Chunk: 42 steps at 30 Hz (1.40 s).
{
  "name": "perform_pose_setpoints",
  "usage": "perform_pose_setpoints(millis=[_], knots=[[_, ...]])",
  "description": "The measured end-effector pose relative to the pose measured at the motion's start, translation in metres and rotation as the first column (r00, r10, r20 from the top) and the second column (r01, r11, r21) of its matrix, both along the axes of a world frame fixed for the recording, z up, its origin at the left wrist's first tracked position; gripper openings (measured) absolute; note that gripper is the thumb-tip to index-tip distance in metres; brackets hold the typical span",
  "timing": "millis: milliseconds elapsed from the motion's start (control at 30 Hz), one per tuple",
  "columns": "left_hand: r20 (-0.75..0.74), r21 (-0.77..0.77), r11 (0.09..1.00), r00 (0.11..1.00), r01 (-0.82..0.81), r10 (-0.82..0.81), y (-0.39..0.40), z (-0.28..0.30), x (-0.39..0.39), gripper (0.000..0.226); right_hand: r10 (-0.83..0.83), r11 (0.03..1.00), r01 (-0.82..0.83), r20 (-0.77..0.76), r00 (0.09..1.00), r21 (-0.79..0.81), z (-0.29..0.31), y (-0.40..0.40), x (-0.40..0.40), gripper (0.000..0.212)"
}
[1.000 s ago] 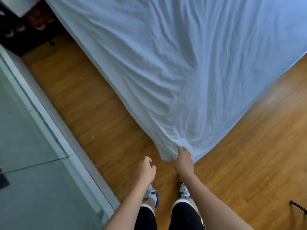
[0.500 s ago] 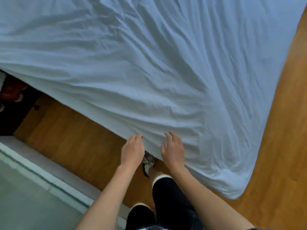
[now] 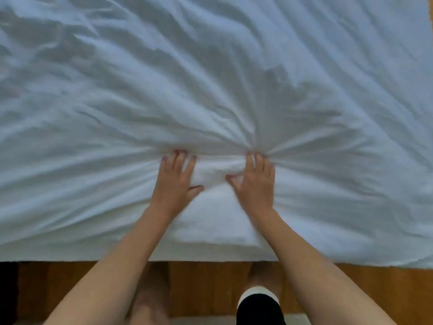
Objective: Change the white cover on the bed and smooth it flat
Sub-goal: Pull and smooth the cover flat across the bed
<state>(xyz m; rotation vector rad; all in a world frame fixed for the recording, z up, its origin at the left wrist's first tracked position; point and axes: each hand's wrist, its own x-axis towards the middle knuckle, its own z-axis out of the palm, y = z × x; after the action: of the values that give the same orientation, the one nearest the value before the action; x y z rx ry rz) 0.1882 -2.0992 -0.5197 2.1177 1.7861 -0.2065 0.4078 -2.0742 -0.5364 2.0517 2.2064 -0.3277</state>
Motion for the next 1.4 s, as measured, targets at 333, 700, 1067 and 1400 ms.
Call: perform_pose_setpoints(millis=[333, 700, 1067, 1400], knots=[[0.225, 0.247, 0.966, 0.964, 0.081, -0.139, 0.038, 0.009, -0.014, 0.049, -0.125, 0.935, 0.159, -0.124, 0.984, 0.318, 0.005, 0.031, -0.023, 0.051], [-0.069, -0.357, 0.934, 0.997, -0.001, -0.025, -0.025, 0.046, -0.113, 0.046, -0.153, 0.855, -0.076, -0.390, 0.908, -0.512, 0.028, -0.027, -0.134, 0.046], [0.236, 0.293, 0.940, 0.940, 0.172, -0.246, 0.016, 0.021, -0.021, 0.046, -0.245, 0.936, 0.240, -0.012, 0.969, 0.259, 0.012, 0.028, 0.045, 0.052], [0.210, 0.196, 0.937, 0.921, 0.289, -0.328, 0.020, -0.019, 0.029, 0.056, -0.411, 0.911, 0.411, 0.017, 0.911, -0.017, 0.019, 0.040, 0.110, 0.077]])
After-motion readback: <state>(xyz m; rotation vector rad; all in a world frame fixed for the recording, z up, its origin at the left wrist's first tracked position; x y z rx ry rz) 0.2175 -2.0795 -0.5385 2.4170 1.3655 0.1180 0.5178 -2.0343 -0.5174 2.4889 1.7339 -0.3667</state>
